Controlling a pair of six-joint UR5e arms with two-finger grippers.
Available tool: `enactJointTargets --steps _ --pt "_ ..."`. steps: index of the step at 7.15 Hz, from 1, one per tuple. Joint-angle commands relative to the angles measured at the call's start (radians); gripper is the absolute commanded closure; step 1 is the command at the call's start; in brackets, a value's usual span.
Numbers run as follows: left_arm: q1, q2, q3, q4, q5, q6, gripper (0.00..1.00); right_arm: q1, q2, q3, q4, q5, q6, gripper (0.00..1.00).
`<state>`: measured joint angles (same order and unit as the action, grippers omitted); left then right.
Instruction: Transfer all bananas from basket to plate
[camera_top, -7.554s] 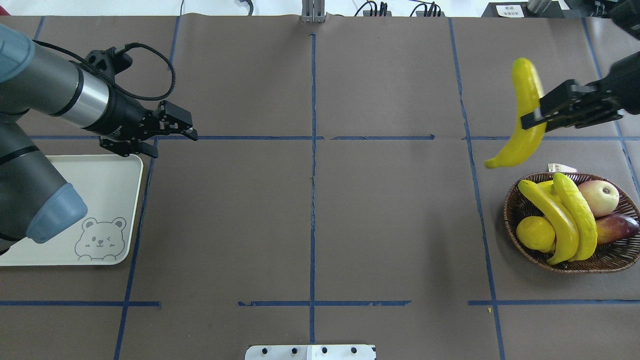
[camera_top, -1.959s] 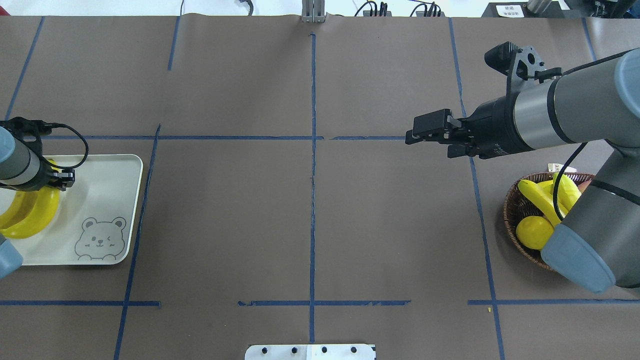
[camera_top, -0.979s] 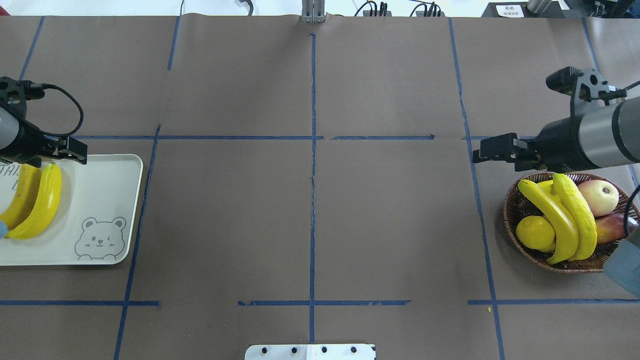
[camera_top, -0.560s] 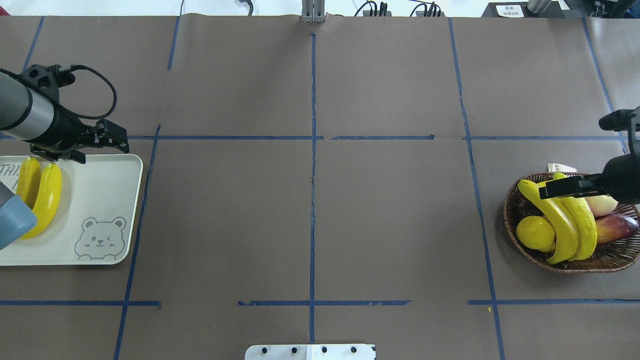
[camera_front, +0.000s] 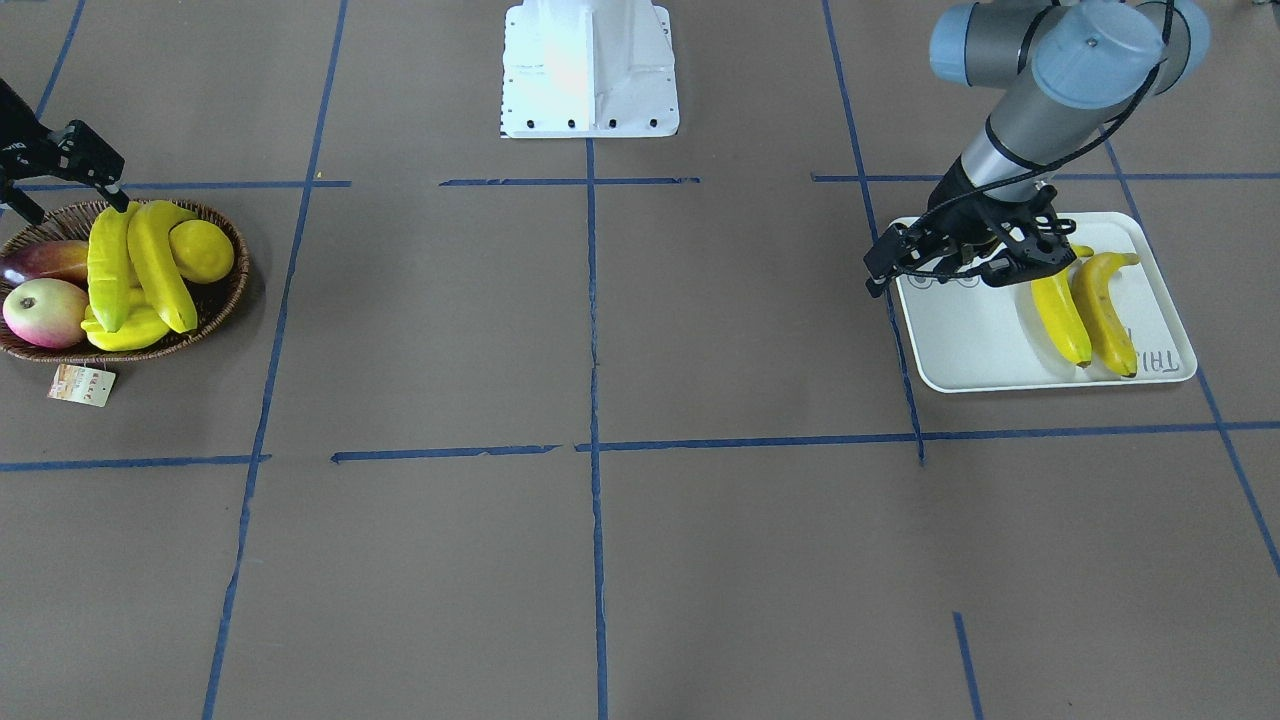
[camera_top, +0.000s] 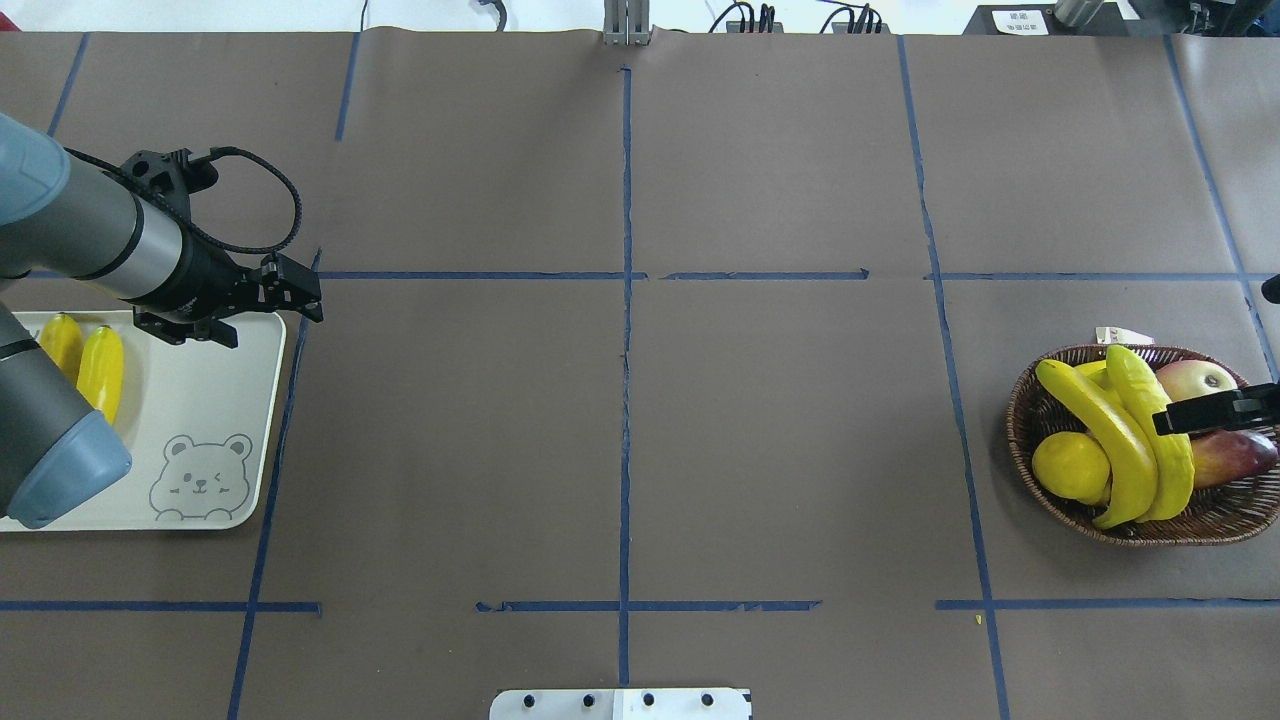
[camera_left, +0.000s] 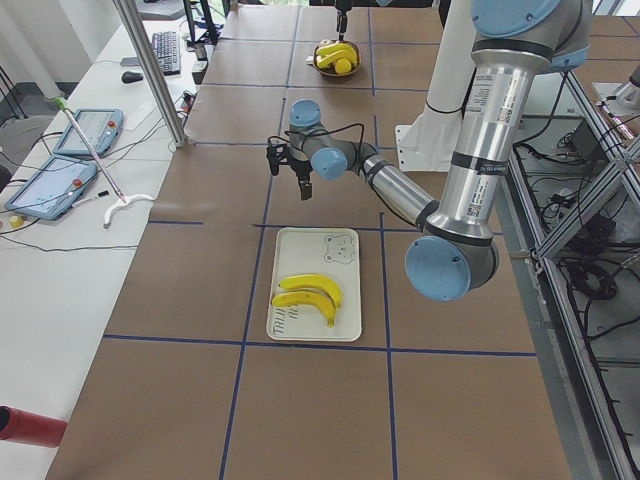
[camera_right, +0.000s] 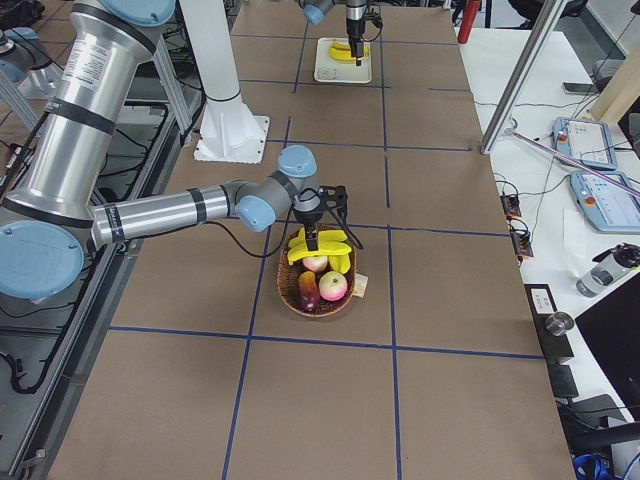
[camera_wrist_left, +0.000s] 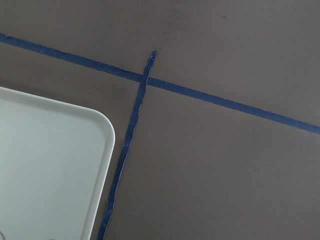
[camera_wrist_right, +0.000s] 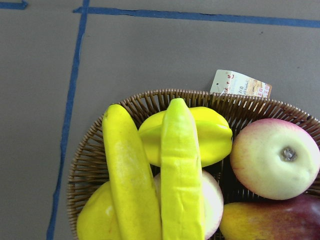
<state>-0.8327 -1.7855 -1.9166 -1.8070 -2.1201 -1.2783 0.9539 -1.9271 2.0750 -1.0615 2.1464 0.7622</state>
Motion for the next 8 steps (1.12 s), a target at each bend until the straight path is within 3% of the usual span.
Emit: enactJointTargets --steps 1,3,8 --pt "0.004 -0.006 0.001 0.0 0.0 -0.003 0.01 -0.003 0.006 -0.038 0.001 0.001 -0.009 0.12" --pt "0.006 -0.006 0.002 0.0 0.0 -0.003 0.01 -0.004 0.007 -0.056 0.0 0.003 -0.059 0.18" --pt "0.004 -0.008 0.008 0.0 0.0 -0.003 0.01 -0.015 0.019 -0.067 -0.003 0.05 -0.083 0.21"
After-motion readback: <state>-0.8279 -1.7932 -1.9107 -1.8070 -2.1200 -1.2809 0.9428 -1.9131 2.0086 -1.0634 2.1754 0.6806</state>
